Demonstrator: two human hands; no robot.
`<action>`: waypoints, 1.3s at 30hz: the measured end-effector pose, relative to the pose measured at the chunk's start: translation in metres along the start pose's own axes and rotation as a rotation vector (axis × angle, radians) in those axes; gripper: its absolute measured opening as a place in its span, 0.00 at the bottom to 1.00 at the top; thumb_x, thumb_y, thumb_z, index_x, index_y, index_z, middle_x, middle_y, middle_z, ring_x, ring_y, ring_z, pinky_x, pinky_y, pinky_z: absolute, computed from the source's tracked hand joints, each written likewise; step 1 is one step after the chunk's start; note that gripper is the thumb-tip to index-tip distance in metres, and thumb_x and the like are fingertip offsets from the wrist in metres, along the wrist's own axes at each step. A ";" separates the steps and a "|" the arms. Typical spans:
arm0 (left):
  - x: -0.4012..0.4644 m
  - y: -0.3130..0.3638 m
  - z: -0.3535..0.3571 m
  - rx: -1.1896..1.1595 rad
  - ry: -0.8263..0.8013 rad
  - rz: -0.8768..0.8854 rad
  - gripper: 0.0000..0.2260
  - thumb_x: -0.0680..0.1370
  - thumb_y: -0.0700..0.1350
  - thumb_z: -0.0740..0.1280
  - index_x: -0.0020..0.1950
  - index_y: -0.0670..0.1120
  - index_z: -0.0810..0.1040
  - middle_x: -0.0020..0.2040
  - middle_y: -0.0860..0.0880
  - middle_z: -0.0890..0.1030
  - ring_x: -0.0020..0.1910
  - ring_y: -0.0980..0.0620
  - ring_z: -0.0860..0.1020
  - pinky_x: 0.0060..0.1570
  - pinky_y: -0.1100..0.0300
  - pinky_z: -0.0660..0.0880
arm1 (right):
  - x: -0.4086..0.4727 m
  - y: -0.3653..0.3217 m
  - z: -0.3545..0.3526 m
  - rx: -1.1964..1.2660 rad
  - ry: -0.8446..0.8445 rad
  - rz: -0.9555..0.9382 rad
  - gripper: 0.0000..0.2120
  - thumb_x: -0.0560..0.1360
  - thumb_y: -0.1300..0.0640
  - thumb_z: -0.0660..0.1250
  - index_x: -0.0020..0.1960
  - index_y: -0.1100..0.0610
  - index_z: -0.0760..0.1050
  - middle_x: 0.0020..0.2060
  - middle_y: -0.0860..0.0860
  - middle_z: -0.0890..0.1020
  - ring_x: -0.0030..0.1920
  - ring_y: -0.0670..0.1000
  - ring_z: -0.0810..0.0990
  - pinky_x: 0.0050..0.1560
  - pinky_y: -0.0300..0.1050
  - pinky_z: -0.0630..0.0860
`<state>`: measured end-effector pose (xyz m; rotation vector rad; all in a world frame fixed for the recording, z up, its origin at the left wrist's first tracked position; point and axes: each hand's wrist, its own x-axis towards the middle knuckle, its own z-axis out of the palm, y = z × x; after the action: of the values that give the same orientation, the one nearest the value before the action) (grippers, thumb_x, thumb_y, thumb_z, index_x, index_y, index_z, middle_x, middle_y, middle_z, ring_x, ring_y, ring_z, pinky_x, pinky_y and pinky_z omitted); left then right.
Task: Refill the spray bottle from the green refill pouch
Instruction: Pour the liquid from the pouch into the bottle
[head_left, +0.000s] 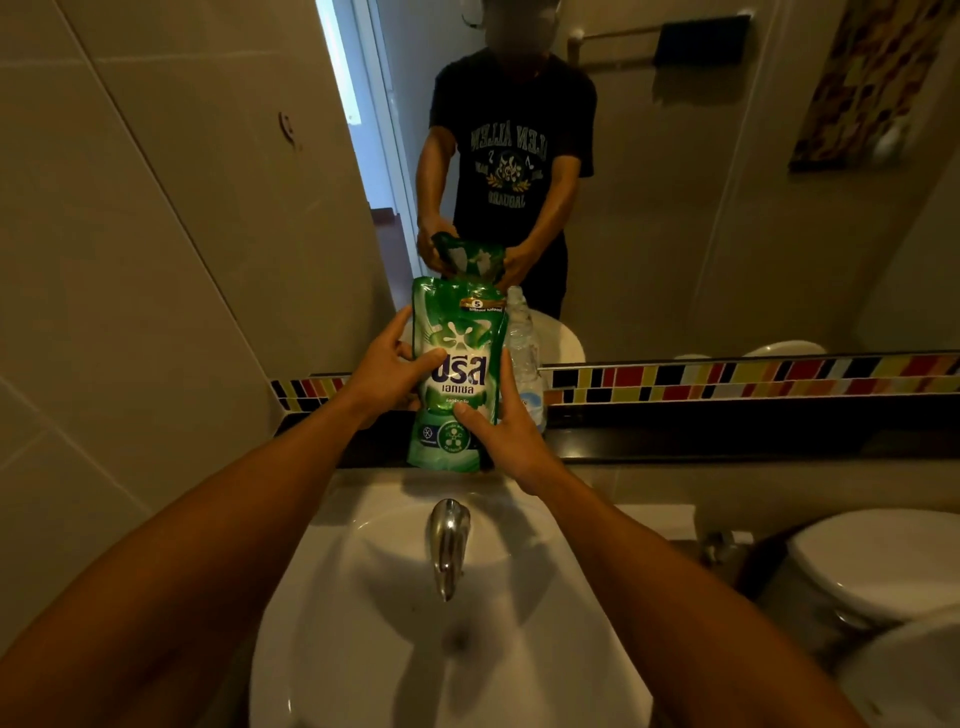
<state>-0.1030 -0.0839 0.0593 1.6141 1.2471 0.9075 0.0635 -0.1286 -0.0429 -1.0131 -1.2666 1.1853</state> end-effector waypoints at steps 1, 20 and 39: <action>0.001 0.000 -0.001 0.011 -0.005 -0.006 0.35 0.80 0.42 0.69 0.81 0.57 0.53 0.32 0.57 0.83 0.32 0.59 0.83 0.28 0.56 0.81 | 0.000 0.000 0.001 0.003 0.003 -0.002 0.46 0.82 0.60 0.70 0.84 0.40 0.42 0.71 0.47 0.76 0.63 0.41 0.82 0.56 0.43 0.83; 0.026 0.013 -0.015 0.230 -0.113 -0.024 0.31 0.80 0.47 0.69 0.79 0.58 0.59 0.45 0.49 0.83 0.45 0.46 0.85 0.36 0.46 0.84 | 0.005 -0.009 0.020 0.033 0.080 0.098 0.49 0.80 0.52 0.72 0.84 0.38 0.38 0.75 0.50 0.74 0.71 0.52 0.77 0.69 0.62 0.77; 0.054 0.025 -0.024 0.336 -0.136 -0.121 0.34 0.78 0.48 0.72 0.80 0.58 0.58 0.45 0.46 0.82 0.47 0.43 0.85 0.31 0.52 0.81 | 0.015 -0.011 0.031 0.128 0.138 0.121 0.49 0.79 0.50 0.73 0.83 0.36 0.39 0.74 0.52 0.75 0.68 0.57 0.79 0.61 0.66 0.81</action>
<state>-0.1040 -0.0298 0.0930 1.8035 1.4393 0.5223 0.0329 -0.1177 -0.0274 -1.0696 -1.0205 1.2497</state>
